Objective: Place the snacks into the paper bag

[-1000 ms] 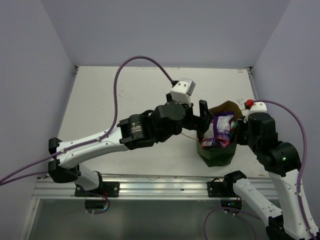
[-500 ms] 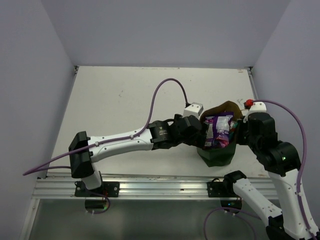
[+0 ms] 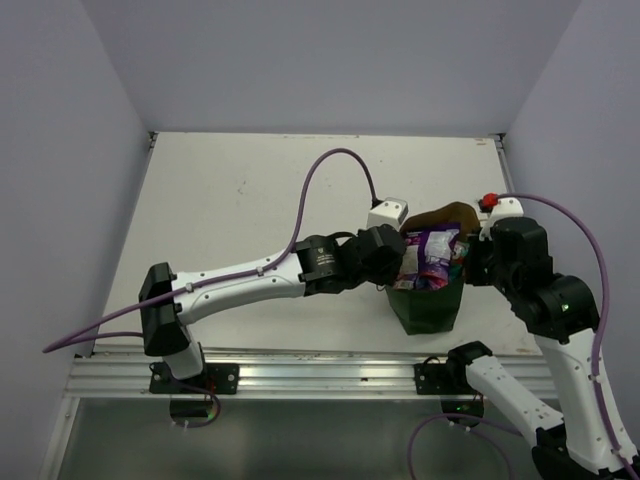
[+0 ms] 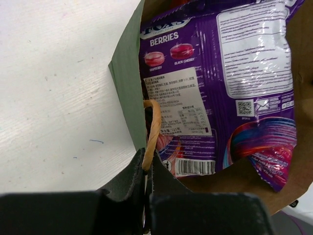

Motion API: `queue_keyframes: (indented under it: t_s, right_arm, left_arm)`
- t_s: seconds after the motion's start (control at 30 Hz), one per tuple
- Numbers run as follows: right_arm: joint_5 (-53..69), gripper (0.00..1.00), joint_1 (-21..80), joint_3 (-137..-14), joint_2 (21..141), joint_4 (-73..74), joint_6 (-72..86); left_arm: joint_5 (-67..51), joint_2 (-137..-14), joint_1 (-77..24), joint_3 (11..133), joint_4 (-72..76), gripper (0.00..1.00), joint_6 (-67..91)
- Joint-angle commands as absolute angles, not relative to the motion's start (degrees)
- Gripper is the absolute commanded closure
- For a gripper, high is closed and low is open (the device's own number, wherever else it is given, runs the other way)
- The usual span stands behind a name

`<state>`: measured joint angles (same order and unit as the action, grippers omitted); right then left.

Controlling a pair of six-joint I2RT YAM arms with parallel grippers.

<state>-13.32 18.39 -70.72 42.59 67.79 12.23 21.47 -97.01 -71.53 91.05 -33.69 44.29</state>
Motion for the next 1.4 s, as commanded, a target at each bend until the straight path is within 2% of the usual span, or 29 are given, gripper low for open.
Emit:
queue_keyframes:
  t_s: [0.0, 0.2, 0.4, 0.53, 0.67, 0.77, 1.0, 1.27, 1.3, 1.33, 1.37]
  right_arm:
    - [-8.0, 1.00, 18.5, -75.0, 44.3, 65.4, 9.3]
    - [-3.8, 1.00, 18.5, -82.1, 50.2, 64.7, 9.4]
    - [1.9, 1.00, 19.4, -87.0, 55.9, 62.9, 10.5]
    - [0.3, 1.00, 25.5, -87.2, 58.9, 61.8, 11.9]
    - [-7.2, 1.00, 36.5, -86.8, 61.1, 59.5, 15.2]
    - [-10.6, 1.00, 39.7, -86.4, 62.3, 58.1, 16.3]
    - [-12.9, 1.00, 43.5, -84.4, 64.6, 56.1, 16.5]
    - [-13.8, 1.00, 44.9, -77.2, 64.1, 52.4, 17.0]
    - [-13.4, 0.96, 44.9, -75.9, 64.0, 52.3, 17.0]
    - [-13.2, 0.90, 44.9, -75.3, 63.9, 52.3, 16.9]
    - [-12.9, 0.83, 44.9, -74.9, 63.8, 52.2, 17.0]
  left_arm:
    - [27.4, -95.7, -71.6, 99.7, -34.9, 1.00, 43.0]
    - [36.3, -93.9, -71.6, 107.9, -46.0, 1.00, 43.6]
    - [41.8, -88.5, -71.6, 108.1, -52.7, 1.00, 46.1]
    - [44.3, -86.1, -71.6, 106.2, -56.7, 1.00, 49.1]
    - [46.8, -82.9, -71.6, 102.0, -58.5, 1.00, 51.6]
    - [48.3, -80.3, -71.0, 97.8, -58.6, 1.00, 52.6]
    - [46.9, -69.5, -65.8, 83.1, -50.8, 1.00, 50.7]
    - [43.7, -67.9, -63.3, 72.3, -40.6, 1.00, 46.4]
    - [43.1, -68.1, -63.3, 71.7, -40.2, 0.99, 46.1]
    - [42.6, -68.6, -63.3, 71.0, -39.0, 0.74, 45.7]
    - [42.3, -68.9, -63.3, 71.0, -38.5, 0.63, 45.3]
